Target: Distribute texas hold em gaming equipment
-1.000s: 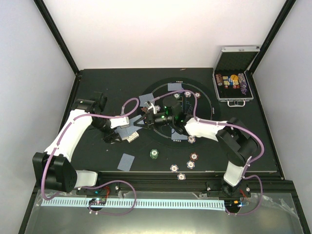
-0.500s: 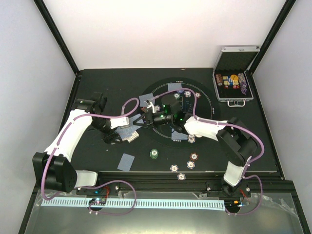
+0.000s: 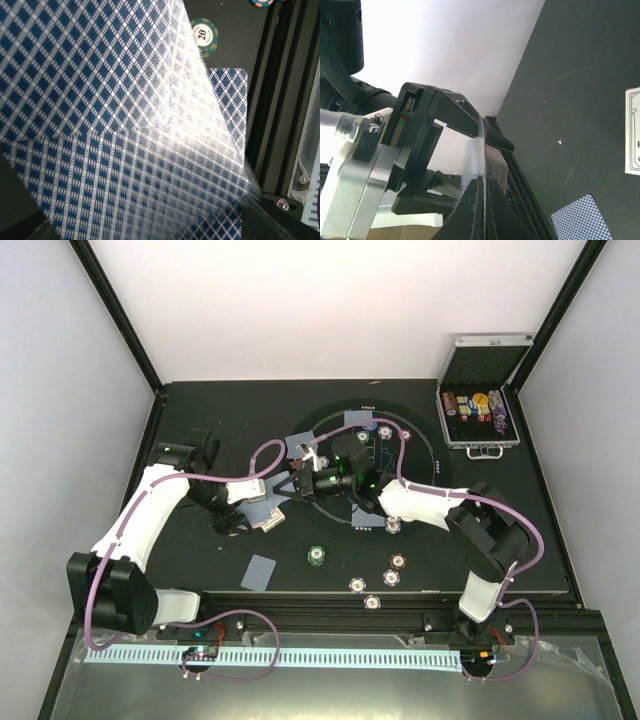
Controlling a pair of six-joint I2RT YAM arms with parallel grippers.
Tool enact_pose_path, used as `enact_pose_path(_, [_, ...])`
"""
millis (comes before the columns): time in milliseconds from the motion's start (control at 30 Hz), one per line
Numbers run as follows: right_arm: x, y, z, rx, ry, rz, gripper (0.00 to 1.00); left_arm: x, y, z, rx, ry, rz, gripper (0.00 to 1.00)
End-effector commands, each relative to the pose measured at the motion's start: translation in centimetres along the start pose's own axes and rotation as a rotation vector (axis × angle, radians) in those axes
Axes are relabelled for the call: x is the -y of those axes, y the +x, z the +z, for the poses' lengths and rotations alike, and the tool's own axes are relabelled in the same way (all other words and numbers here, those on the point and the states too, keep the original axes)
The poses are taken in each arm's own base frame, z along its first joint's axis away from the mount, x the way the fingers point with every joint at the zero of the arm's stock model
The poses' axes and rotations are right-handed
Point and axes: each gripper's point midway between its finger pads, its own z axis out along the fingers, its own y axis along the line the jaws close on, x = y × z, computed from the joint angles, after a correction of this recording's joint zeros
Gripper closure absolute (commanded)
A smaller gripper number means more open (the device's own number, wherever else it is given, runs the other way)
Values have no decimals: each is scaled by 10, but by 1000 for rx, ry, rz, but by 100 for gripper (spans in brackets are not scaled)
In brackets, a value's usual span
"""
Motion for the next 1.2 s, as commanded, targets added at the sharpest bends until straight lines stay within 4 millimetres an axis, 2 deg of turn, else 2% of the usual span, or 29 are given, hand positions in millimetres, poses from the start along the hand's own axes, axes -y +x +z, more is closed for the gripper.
enact_pose_path(0, [-19,-4,-9,60,-16,-92,99,4,-15,-12,61,-8,36,98])
enact_pose_path(200, [-22,-4,-10,91,-20,-92,99,4,-17,-13,75,-8,32,99])
enact_pose_path(467, [-27,19,11,51,-51,-73,99,1,-21,-14,89,-17,26,98])
enact_pose_path(667, [-22,26,16,58,-48,-48,99,-1,-20,-14,83,-26,25,98])
enact_pose_path(767, [-18,27,16,53,-26,-49,95,-1,-19,-13,80,-28,26,99])
enact_pose_path(967, [-4,21,0,70,16,-40,76,-2,-14,-12,57,-34,23,98])
enact_pose_path(1167, [1,18,-13,71,28,-41,74,-4,-14,-12,53,-42,23,98])
